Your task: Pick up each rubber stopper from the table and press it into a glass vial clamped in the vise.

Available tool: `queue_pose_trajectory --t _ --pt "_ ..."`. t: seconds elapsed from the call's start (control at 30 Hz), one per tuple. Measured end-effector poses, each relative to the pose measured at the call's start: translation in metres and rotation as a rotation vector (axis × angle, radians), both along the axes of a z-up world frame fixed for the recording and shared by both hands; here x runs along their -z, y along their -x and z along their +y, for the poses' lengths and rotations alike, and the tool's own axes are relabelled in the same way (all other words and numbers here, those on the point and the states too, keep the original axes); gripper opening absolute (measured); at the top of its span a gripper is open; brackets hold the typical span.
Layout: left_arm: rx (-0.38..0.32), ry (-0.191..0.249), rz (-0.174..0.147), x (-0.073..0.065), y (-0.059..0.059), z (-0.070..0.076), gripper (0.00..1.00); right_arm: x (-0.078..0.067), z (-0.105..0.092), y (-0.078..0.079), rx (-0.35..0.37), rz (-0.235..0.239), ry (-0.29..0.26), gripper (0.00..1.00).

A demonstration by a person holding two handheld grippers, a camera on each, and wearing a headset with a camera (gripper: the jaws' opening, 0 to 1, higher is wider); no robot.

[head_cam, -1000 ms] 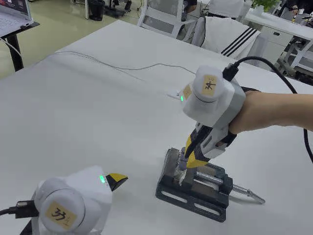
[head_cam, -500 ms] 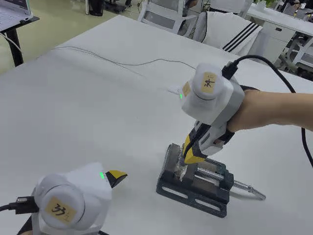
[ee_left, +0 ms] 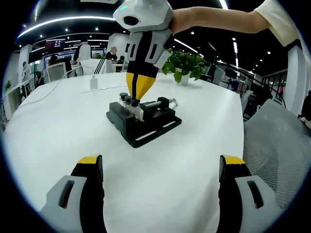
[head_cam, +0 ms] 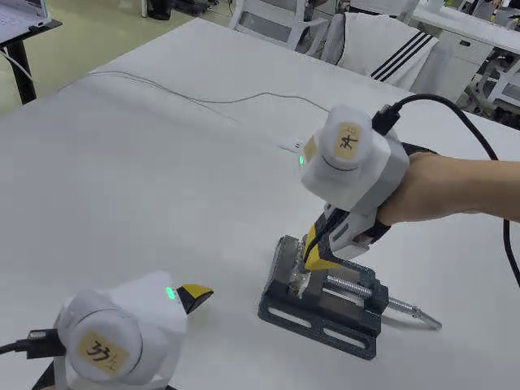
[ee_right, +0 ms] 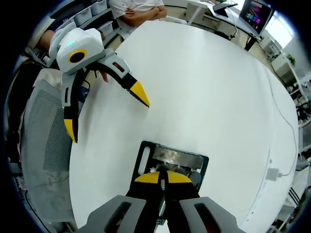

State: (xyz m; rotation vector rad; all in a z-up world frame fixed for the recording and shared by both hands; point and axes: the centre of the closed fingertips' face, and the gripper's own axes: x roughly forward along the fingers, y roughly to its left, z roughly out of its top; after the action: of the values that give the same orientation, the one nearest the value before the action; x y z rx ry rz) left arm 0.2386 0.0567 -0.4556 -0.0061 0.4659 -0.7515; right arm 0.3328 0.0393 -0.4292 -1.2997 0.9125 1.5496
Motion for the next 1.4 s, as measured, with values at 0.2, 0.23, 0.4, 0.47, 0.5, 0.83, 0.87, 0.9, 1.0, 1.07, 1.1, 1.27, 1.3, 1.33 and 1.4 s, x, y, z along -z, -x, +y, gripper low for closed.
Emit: queue_pose_trajectory --t 0.2,0.23,0.4,0.47,0.5,0.83,0.87,0.9,1.0,1.07,1.1,1.27,1.3,1.33,1.4 --pt "0.0 0.009 0.005 0.002 -0.004 -0.003 0.99 0.001 0.0 0.0 0.033 0.006 0.006 0.0" --pt "0.001 0.01 0.004 0.001 -0.005 -0.003 0.99 0.002 0.0 0.0 0.05 0.018 0.0 0.0" --pt "-0.001 0.012 -0.002 0.0 -0.007 -0.003 0.99 0.004 0.0 0.0 0.044 0.008 0.015 0.0" --pt "-0.009 0.02 -0.001 -0.001 -0.008 -0.003 0.99 0.004 0.0 0.0 0.025 -0.005 0.033 0.0" --pt "-0.01 0.019 -0.001 0.0 -0.009 -0.002 0.99 0.005 0.001 -0.001 0.027 -0.007 0.035 0.0" --pt "-0.032 0.027 -0.002 0.0 -0.011 0.003 0.99 0.005 0.001 -0.001 0.029 0.008 0.061 0.0" --pt "-0.031 0.024 -0.002 0.0 -0.011 0.003 0.99 0.005 0.001 -0.002 0.032 0.012 0.06 0.0" --pt "-0.034 0.024 -0.002 0.001 -0.011 0.004 0.99 0.006 0.001 -0.001 0.03 0.015 0.064 0.0" --pt "-0.036 0.029 0.001 0.001 -0.011 0.005 0.99 0.006 0.001 -0.001 0.015 0.011 0.07 0.0" --pt "-0.036 0.026 0.004 0.003 -0.011 0.005 0.99 0.006 0.0 -0.001 0.007 0.01 0.075 0.0" --pt "-0.036 0.024 0.004 0.003 -0.011 0.005 0.99 0.006 0.0 -0.001 0.008 0.01 0.075 0.0" --pt "-0.042 0.026 0.0 0.0 -0.012 0.005 0.99 0.006 -0.001 -0.003 0.049 0.03 0.056 0.0" --pt "-0.039 0.02 -0.002 0.0 -0.012 0.005 0.99 0.006 0.0 -0.002 0.054 0.028 0.061 0.0" --pt "-0.038 0.018 -0.003 -0.002 -0.012 0.005 0.99 0.006 0.0 -0.002 0.034 0.023 0.07 0.0" --pt "-0.04 0.016 -0.011 -0.006 -0.012 0.005 0.99 0.006 0.0 0.0 0.028 0.012 0.081 0.0"
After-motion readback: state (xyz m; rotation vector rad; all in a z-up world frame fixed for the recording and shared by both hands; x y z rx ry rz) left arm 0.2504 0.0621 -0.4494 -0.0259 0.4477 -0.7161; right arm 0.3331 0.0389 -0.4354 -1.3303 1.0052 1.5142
